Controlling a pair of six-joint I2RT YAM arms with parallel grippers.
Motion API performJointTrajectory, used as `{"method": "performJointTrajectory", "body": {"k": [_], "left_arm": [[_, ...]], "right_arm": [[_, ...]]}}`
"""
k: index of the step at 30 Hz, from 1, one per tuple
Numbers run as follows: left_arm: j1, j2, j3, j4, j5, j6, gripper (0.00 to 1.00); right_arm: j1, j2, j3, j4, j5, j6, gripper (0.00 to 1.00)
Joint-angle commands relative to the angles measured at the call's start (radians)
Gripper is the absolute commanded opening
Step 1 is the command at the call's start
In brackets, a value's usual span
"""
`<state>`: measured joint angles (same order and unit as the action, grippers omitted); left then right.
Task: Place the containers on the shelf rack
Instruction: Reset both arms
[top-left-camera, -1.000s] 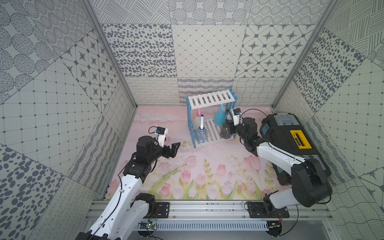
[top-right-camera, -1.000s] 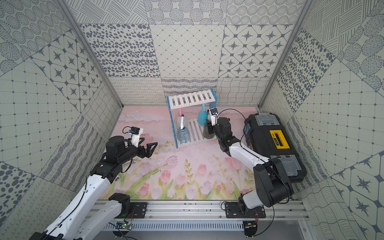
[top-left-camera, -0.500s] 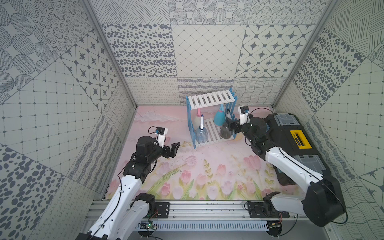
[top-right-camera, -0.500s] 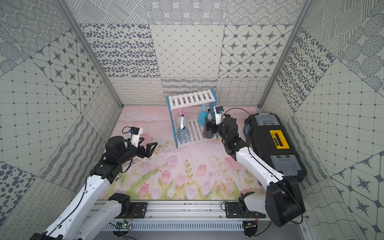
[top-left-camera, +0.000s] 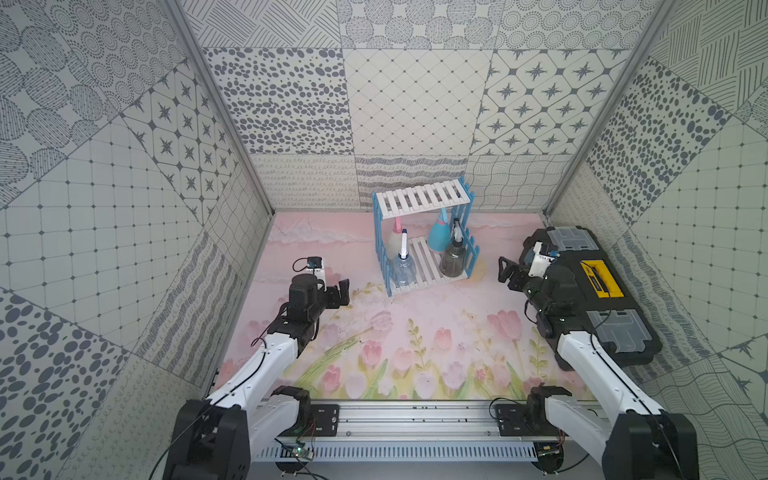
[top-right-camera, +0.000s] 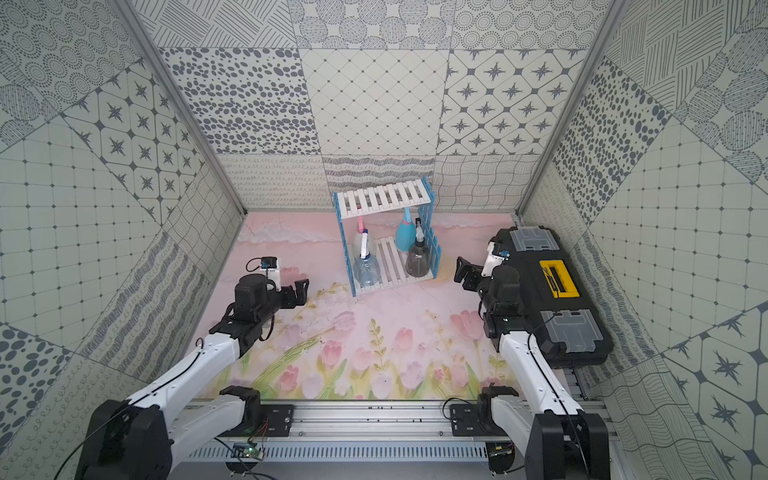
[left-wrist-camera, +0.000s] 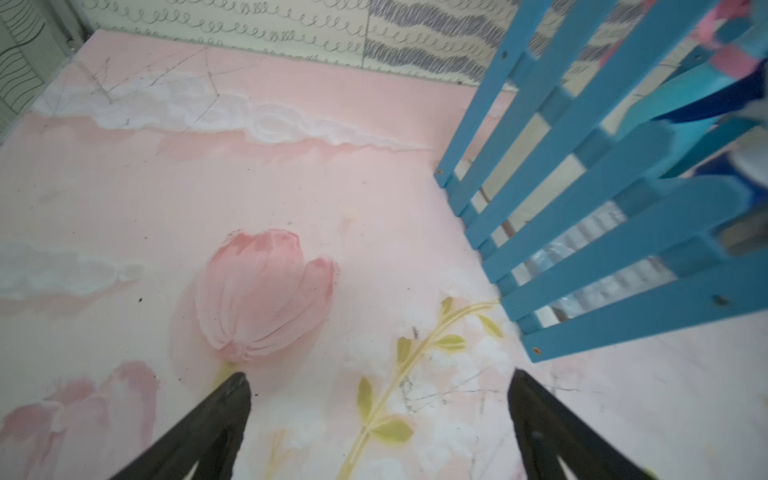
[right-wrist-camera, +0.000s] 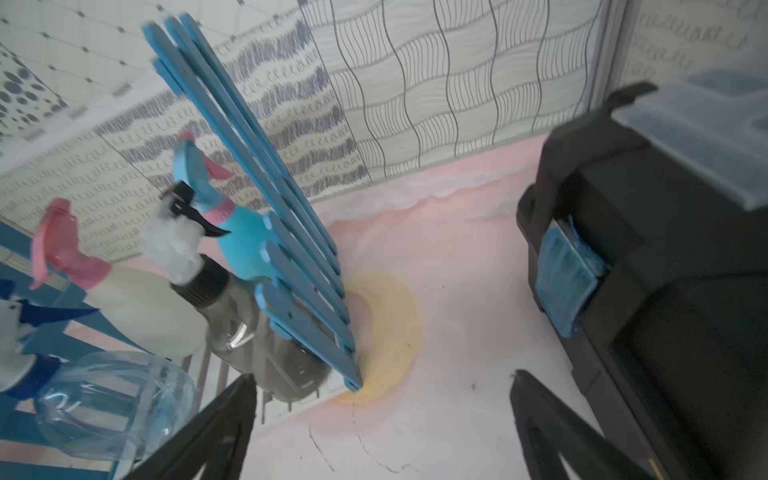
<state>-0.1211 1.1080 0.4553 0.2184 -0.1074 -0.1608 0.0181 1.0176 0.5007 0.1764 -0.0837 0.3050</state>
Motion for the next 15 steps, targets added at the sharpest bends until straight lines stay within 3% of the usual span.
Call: {"method": "performJointTrajectory", "body": {"k": [1,4,6,8,9,11,13,15], "left_arm": [[0.004,0.199,-0.123,0.581,-0.257,0.093,0.99],[0.005,0.378,-0.135,0.731,-0.088,0.149,0.99],[-0.001,0.522,-0.162,0.967,-0.087,0.205,0.99],[0.021,0.455,-0.138,0.789,-0.026,0.144,0.99],[0.027,0.492,-0.123,0.827,-0.046,0.16,0.99],[0.049,0.459,-0.062,0.656,-0.073,0.087,0.99],[0.076,0.478,-0.08,0.74,-0.052,0.091,0.99],[0.077,0.468,-0.069,0.676,-0.039,0.081,0.99]], "right_arm": [[-0.003,0.022,-0.06,0.143,0.011,-0.034,0.97],[-0.003,0.079,-0.127,0.283,0.071,-0.096,0.97],[-0.003,0.133,-0.17,0.405,0.09,-0.137,0.97],[-0.003,0.228,-0.229,0.59,0.089,-0.192,0.97],[-0.003,0.28,-0.249,0.688,0.091,-0.206,0.97],[-0.001,0.338,-0.255,0.792,0.061,-0.253,0.97],[-0.001,0.407,-0.224,0.802,0.054,-0.268,0.97],[0.004,0.52,-0.202,0.873,0.003,-0.288,0.97]]}}
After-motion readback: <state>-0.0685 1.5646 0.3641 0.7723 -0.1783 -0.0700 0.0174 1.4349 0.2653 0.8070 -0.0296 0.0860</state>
